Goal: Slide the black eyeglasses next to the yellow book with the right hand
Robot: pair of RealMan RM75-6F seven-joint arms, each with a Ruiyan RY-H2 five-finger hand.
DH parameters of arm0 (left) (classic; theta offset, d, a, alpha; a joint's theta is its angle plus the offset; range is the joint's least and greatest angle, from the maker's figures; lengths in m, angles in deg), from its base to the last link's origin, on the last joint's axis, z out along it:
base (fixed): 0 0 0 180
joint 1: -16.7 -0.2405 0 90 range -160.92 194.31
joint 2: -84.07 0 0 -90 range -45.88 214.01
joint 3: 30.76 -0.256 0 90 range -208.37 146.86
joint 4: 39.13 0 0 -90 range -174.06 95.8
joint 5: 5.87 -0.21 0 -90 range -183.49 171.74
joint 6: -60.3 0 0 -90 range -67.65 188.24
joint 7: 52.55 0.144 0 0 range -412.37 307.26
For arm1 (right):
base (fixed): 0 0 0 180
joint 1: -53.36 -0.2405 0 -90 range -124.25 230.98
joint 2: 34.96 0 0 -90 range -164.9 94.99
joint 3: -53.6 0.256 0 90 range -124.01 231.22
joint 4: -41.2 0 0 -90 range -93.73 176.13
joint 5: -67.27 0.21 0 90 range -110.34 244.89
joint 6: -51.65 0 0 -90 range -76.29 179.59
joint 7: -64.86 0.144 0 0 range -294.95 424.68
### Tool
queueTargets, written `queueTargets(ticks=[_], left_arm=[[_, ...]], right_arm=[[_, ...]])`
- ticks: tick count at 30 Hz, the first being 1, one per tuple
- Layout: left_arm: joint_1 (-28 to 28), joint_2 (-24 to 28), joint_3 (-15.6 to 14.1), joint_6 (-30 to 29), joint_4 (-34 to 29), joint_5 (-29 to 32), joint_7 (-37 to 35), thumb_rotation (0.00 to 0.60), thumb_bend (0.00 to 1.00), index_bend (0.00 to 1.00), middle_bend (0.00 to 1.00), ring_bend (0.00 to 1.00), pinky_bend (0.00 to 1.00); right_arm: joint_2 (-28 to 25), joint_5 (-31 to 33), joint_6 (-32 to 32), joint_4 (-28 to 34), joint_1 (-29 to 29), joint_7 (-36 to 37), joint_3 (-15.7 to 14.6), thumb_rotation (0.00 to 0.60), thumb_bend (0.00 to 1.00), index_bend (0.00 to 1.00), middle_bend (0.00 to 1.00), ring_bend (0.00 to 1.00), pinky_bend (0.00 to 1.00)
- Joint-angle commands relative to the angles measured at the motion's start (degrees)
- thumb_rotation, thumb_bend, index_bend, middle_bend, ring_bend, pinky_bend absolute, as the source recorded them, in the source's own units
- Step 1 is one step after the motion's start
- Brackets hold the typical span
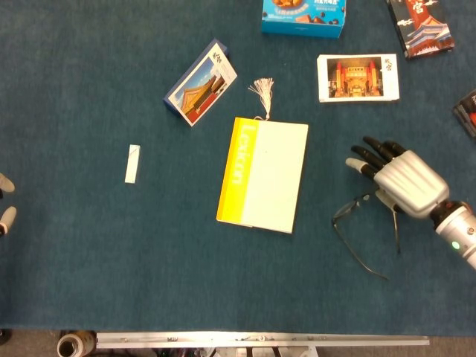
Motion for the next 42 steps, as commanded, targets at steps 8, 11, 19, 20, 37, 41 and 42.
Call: queueTargets(ticks=[8, 11, 19, 20, 37, 41, 42], left_arm=[[-0.05, -0.04, -0.07, 0.14, 0.2, 0.02, -0.26, 0.6, 0.28, 0.45, 0.52, 0.46, 0.56], [0.01, -0.01, -0.08, 0.28, 0.21, 0.0, -0.24, 0.6, 0.28, 0.45, 0.52, 0.46, 0.56], [0.01, 0.01, -0.07, 0.27, 0.21, -0.11, -0.33, 0.6, 0.28, 0.45, 0.52, 0.46, 0.56], [-0.01, 0.0, -0.09, 0.29, 0.24, -0.08, -0.35, 0.6, 0.28, 0.45, 0.52, 0.46, 0.56], [-0.21, -0.24, -0.29, 0.61, 0.66, 0.15, -0.86, 0.6, 0.28, 0.45, 0.52, 0.46, 0.56], [-0.28, -0.34, -0.44, 0.72, 0.81, 0.11, -1.02, 0.6, 0.28, 0.45, 0.52, 0.46, 0.56], [-0.31, -0.37, -0.51, 0.79, 0.87, 0.11, -1.08, 0.6, 0.28, 0.45, 0.52, 0.46, 0.56]], right_arm=[[1.94, -0.23, -0.88, -2.22, -0.54, 2.11, 0.63, 0.6, 0.41, 0.19, 0.13, 0.05, 0.21], [2.56, -0.92, -1.61, -2.52, -0.88, 3.23, 0.73, 0.6, 0.41, 0.19, 0.13, 0.05, 0.21], [3.81, -1.28, -2.14, -3.76, -1.54, 4.67, 1.05, 0.6, 0.41, 0.19, 0.13, 0.05, 0.21], [4.01, -1.2, -2.08, -4.04, -1.62, 4.86, 1.12, 0.6, 0.41, 0.19, 0.13, 0.05, 0.21], [9.44, -1.05, -1.59, -11.53, -4.14, 9.7, 2.41, 0.6, 0.41, 0.19, 0.13, 0.05, 0.21], [10.91, -1.61, -1.8, -13.34, -5.23, 11.24, 2.74, 0.6, 0.41, 0.19, 0.13, 0.05, 0.21], [11.27, -1.88, -2.07, -13.72, -5.62, 11.71, 2.91, 0.6, 0.41, 0.19, 0.13, 0.05, 0.21]])
